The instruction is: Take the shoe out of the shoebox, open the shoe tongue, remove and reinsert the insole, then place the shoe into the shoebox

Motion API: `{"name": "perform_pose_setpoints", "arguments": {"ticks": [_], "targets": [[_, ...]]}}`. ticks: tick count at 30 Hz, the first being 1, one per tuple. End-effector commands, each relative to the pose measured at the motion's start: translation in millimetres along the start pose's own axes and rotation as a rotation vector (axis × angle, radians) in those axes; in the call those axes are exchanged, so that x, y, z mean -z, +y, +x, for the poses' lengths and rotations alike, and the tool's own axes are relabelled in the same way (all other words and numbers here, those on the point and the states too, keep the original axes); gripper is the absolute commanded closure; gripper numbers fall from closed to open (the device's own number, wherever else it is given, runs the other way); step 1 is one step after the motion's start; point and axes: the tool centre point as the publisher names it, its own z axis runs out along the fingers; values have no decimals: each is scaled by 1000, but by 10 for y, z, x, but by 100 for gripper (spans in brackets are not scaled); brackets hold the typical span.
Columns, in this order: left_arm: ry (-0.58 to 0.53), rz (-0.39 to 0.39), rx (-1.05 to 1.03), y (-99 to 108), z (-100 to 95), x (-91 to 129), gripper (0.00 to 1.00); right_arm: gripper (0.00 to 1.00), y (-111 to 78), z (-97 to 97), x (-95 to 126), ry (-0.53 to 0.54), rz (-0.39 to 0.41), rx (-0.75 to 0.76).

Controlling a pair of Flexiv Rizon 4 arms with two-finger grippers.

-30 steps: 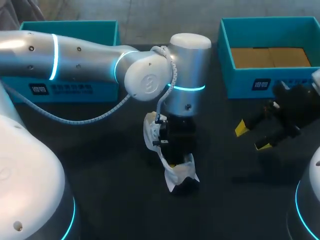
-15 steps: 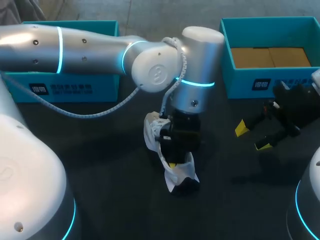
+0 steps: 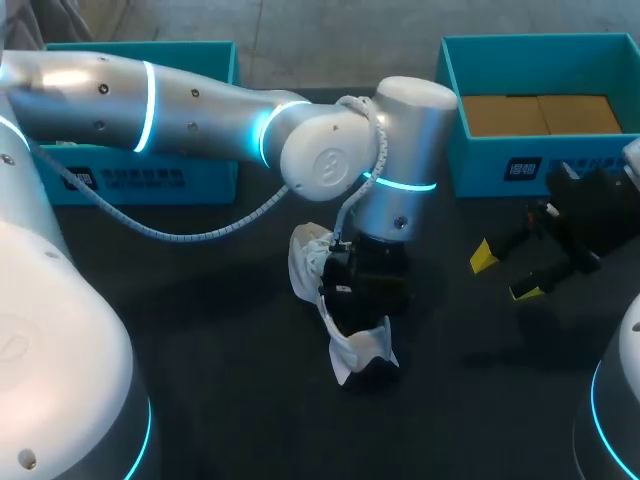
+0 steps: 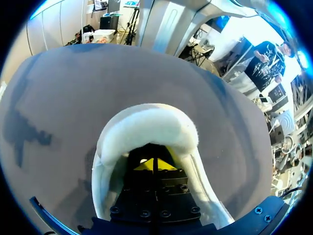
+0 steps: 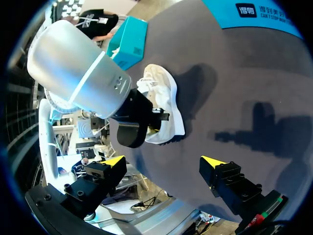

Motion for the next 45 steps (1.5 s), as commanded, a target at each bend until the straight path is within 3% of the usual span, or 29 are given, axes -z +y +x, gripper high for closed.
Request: {"name": "perform_pose_setpoints", "arguments": {"ticks": [1, 10, 15, 23, 34, 45], "targets": [[-26, -8, 3, 92, -36, -174, 100, 0, -17, 3, -2, -4, -3, -1], [-128, -69, -4, 39, 93, 170, 100, 0, -17, 3, -2, -4, -3, -1], [-166, -113, 4, 37, 31, 109, 100, 0, -17, 3, -2, -4, -3, -1], [-204, -119, 20, 95, -57, -102, 100, 0, -17, 3, -2, -4, -3, -1], [-274, -141, 1, -49, 43, 309, 100, 0, -17, 3, -2, -4, -3, -1], [-240, -101, 6, -91, -121, 104, 100, 0, -17, 3, -2, -4, -3, -1]]}}
